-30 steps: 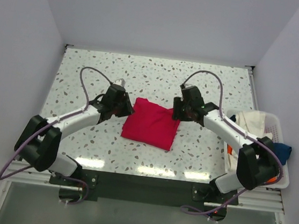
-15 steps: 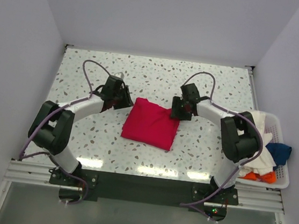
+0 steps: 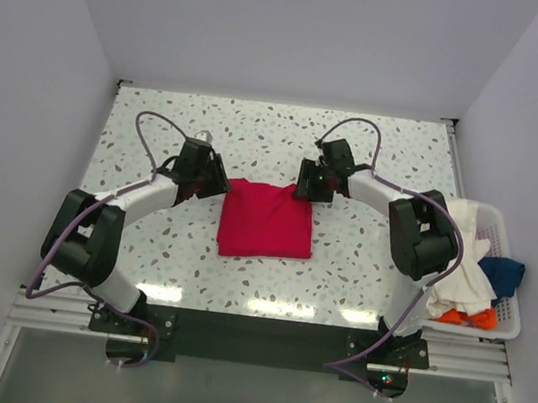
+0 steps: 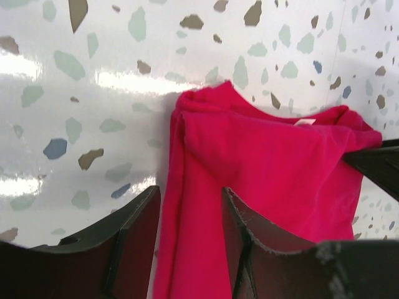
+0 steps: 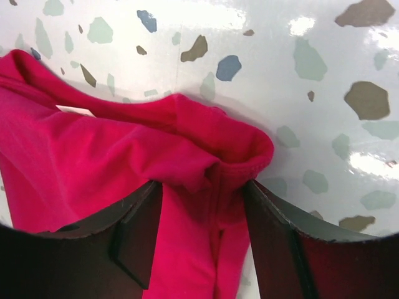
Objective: Fold and stack the t-shirts
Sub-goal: Fold the tshirt
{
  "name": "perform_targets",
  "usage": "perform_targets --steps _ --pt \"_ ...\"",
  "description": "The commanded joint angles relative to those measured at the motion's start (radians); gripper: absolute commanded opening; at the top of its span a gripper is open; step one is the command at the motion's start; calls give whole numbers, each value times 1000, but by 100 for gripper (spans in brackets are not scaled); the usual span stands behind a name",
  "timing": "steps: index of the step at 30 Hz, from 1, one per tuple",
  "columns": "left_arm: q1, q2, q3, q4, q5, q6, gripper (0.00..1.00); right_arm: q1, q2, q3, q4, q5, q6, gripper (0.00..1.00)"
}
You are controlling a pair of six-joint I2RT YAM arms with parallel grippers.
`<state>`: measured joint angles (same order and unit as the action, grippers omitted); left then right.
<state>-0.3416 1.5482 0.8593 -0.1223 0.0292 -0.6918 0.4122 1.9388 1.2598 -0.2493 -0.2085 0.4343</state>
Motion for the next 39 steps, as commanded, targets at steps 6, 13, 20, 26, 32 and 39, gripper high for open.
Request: perform_targets --steps 6,13,20,26,32,39 --pt "9 108 168 9 -26 60 47 4 -101 76 -59 109 -29 58" --pt "9 171 227 -39 -77 71 44 33 -60 110 -77 141 -19 50" --pt "9 226 257 -36 -69 71 43 34 -23 145 -94 167 1 45" --pt "9 251 273 -30 -61 64 42 34 6 170 -120 185 6 44" --pt "9 263 280 -23 -45 58 40 40 23 174 -111 166 17 44" --pt "9 273 279 -8 -34 52 36 54 48 181 -117 172 27 34"
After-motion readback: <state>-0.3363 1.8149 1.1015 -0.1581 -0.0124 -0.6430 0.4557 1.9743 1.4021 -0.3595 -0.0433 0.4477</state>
